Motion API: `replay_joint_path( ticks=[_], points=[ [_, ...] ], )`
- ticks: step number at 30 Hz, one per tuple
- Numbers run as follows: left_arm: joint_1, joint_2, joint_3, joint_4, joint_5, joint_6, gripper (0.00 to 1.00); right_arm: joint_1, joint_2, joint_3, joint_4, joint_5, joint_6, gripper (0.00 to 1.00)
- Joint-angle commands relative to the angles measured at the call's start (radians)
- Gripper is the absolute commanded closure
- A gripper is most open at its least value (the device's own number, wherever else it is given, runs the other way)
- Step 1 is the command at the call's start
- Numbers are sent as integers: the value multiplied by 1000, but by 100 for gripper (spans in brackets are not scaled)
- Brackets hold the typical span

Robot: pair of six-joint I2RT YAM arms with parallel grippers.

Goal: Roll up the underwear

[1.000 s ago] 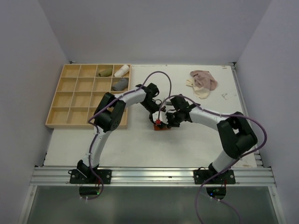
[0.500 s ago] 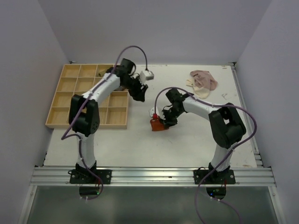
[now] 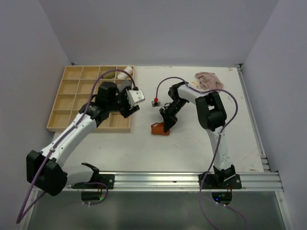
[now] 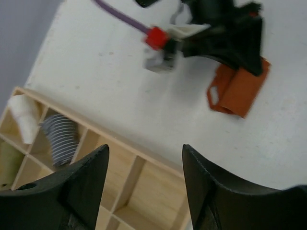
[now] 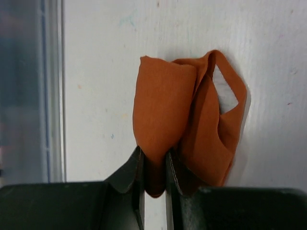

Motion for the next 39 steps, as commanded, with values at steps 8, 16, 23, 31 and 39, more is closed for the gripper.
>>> replay_joint_path(
  ticks=[8, 16, 23, 31, 39],
  points=[
    [-458, -79, -426, 335, -223, 134, 33, -51, 232, 114, -291, -126, 24, 100],
    [-497, 164, -398, 551, -243, 256, 33, -50, 219, 72, -265, -101, 27, 100],
    [-497, 294, -360, 579, -206, 316, 35, -50, 213, 64, -259, -104, 26, 100],
    [-497, 519, -127, 233, -110, 240, 71, -51, 159, 35, -231, -109, 10, 84],
    [-497, 645, 0, -91, 22, 192, 86, -103, 61, 132, -191, -77, 65, 37]
  ],
)
